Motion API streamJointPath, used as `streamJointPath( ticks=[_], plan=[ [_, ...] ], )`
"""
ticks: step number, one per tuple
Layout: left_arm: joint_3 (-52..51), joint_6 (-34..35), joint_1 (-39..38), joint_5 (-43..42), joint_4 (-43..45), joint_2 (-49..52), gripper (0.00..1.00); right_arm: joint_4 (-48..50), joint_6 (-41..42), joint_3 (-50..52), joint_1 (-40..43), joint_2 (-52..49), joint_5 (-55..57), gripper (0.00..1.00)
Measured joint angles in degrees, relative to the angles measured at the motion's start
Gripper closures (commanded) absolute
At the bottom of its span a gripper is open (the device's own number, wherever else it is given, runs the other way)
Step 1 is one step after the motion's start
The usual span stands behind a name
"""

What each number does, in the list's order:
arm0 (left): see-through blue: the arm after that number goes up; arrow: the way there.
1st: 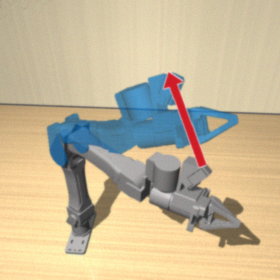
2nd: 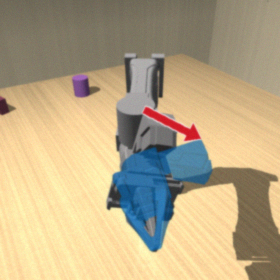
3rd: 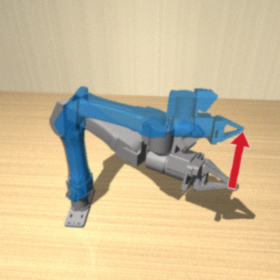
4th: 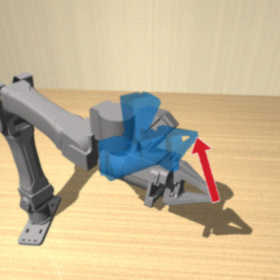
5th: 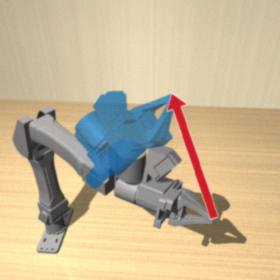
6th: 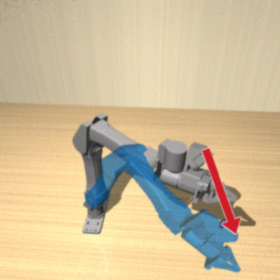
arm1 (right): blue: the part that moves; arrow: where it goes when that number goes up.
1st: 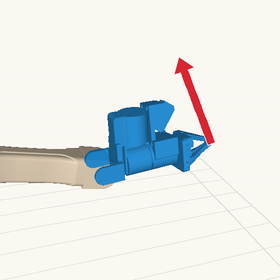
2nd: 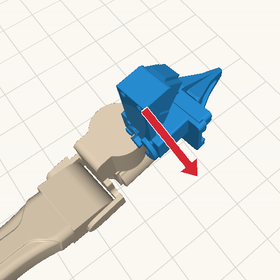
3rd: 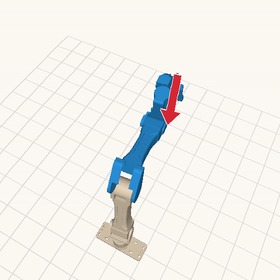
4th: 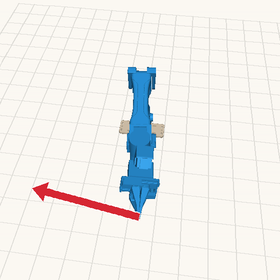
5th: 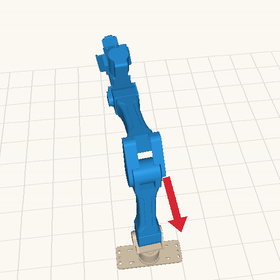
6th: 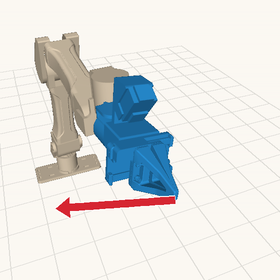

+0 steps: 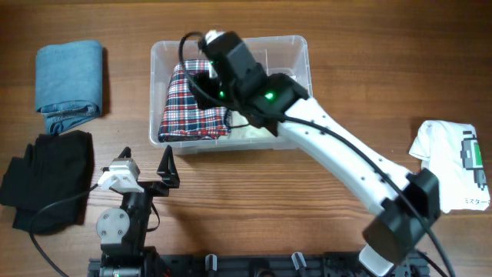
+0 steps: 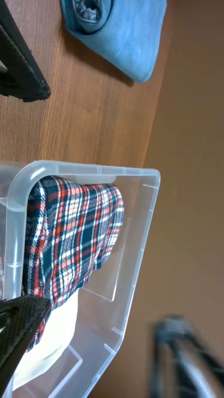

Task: Pack container
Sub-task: 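Press the plaid cloth flat in the container's left half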

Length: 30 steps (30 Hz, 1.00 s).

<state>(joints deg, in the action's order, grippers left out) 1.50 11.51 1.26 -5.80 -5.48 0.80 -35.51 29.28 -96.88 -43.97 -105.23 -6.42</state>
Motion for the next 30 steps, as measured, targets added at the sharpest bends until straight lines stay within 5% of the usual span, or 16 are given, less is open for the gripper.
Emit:
streamJointPath(
  ticks=[9, 30],
  plan=[
    [0.0, 0.0, 0.0, 0.0, 0.0, 0.0, 0.0, -14.91, -5.62, 0.04, 0.0, -2.47, -1.07, 0.96],
    [0.0, 0.0, 0.0, 0.0, 0.0, 0.0, 0.0, -10.73, -10.14, -0.2, 0.63, -15.96, -9.92, 0.96]
  ],
)
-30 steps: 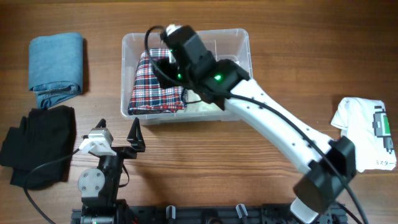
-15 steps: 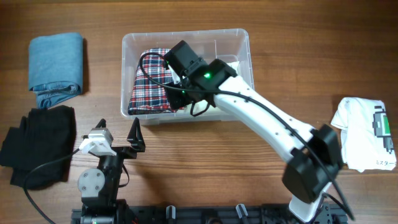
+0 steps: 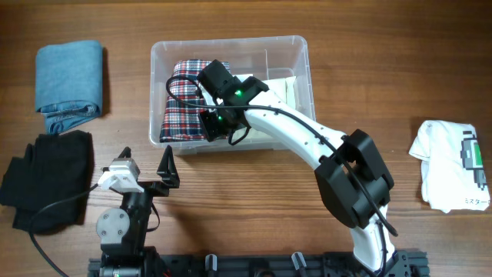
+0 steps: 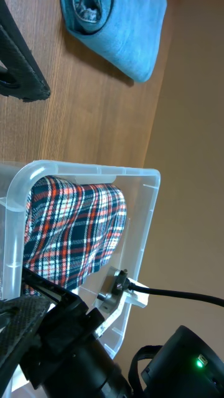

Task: Pack container
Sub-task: 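Press the plaid cloth flat in the container's left half, then release the plaid cloth and withdraw the right gripper to the right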

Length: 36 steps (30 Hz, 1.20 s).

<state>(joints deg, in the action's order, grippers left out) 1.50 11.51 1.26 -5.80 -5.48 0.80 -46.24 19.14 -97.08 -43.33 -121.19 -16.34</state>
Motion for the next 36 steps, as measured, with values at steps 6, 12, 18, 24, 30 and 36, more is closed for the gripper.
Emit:
streamJointPath(
  ticks=[6, 12, 18, 24, 30, 36],
  plan=[
    [0.0, 0.0, 0.0, -0.02, 0.0, 0.0, 0.0, -0.39, -1.4, -4.09, -0.33, 1.6, -1.25, 0.95],
    [0.0, 0.0, 0.0, 0.0, 0.0, 0.0, 0.0, 1.4, -1.73, -4.68, -1.55, 2.99, -3.85, 0.92],
    [0.0, 0.0, 0.0, -0.02, 0.0, 0.0, 0.0, 3.32, -2.43, -4.7, -3.8, 2.62, -4.5, 0.93],
    [0.0, 0.0, 0.0, 0.0, 0.0, 0.0, 0.0, 5.18, -2.58, -4.7, -4.11, -2.4, -4.55, 0.92],
    [0.0, 0.0, 0.0, 0.0, 0.0, 0.0, 0.0, 6.05, -2.34, -4.83, -3.72, -4.96, -4.72, 0.96],
    [0.0, 0.0, 0.0, -0.02, 0.0, 0.0, 0.0, 5.81, -2.36, -5.81, -3.78, -4.96, -4.72, 0.96]
  ],
)
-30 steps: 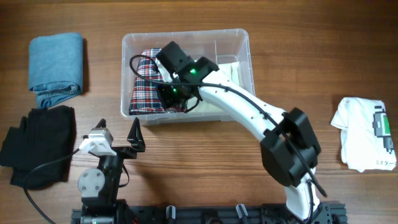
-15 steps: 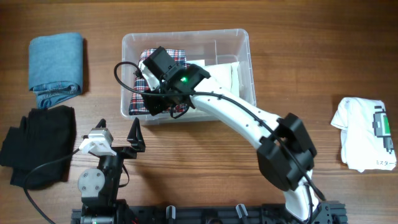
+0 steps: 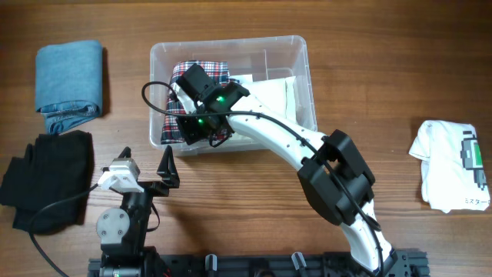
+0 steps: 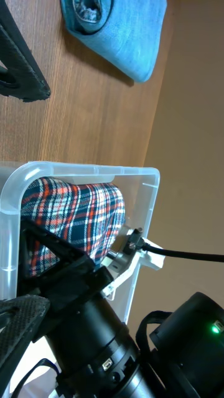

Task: Pack container
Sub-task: 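Release the plaid cloth and withdraw the right gripper to the right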

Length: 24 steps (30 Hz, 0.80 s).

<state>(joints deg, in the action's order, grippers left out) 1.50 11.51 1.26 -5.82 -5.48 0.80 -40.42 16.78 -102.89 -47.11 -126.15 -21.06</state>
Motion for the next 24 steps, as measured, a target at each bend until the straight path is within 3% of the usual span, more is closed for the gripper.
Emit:
streamJointPath(
  ticks=[2, 4, 8, 13, 20, 24],
  plan=[
    [0.0, 0.0, 0.0, 0.02, 0.0, 0.0, 0.0, -0.09, 0.0, -0.92, 0.07, 0.15, 0.0, 0.91],
    [0.0, 0.0, 0.0, 0.0, 0.0, 0.0, 0.0, -0.83, -0.09, -2.54, 0.87, 2.64, 0.02, 0.71],
    [0.0, 0.0, 0.0, 0.0, 0.0, 0.0, 0.0, -3.26, -0.24, -6.49, 5.2, 11.85, 0.0, 0.6],
    [0.0, 0.0, 0.0, 0.0, 0.0, 0.0, 0.0, -11.91, -0.76, -9.31, 19.5, 26.12, -0.37, 0.4],
    [0.0, 0.0, 0.0, 0.02, 0.0, 0.0, 0.0, -28.02, -0.96, -9.2, 44.63, 28.81, 0.15, 0.38],
    [0.0, 0.0, 0.0, 0.02, 0.0, 0.0, 0.0, -31.89, 0.81, -9.09, 57.77, 28.72, 1.22, 0.37]
  ],
)
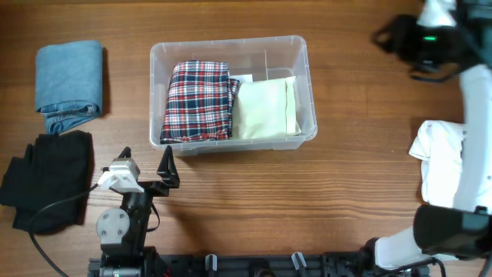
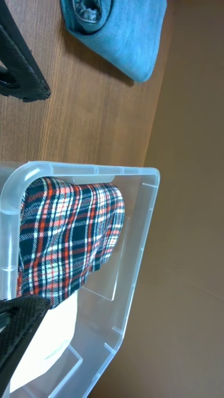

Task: Pack container
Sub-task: 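Release the plaid cloth and withdraw the right gripper to the right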

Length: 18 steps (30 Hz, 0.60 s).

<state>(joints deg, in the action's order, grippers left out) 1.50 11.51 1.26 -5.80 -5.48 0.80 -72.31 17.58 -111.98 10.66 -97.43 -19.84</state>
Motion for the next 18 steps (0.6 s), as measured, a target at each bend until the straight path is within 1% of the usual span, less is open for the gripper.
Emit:
streamJointPath(
  ticks=[4, 8, 12, 18],
  plan=[
    [0.0, 0.0, 0.0, 0.0, 0.0, 0.0, 0.0, -3.17, 2.34, 0.0, 11.87, 0.0, 4.35, 0.34],
    [0.0, 0.0, 0.0, -0.02, 0.0, 0.0, 0.0, -5.86, 3.61, 0.48, 19.96, -0.46, 9.68, 0.34],
    [0.0, 0.0, 0.0, 0.0, 0.0, 0.0, 0.0, -6.25, 4.02, 3.98, 24.74, -2.12, 12.7, 0.34],
    [0.0, 0.0, 0.0, 0.0, 0.0, 0.0, 0.0, -6.08, 4.02, 13.51, 29.75, -5.51, 15.37, 0.34]
  ],
)
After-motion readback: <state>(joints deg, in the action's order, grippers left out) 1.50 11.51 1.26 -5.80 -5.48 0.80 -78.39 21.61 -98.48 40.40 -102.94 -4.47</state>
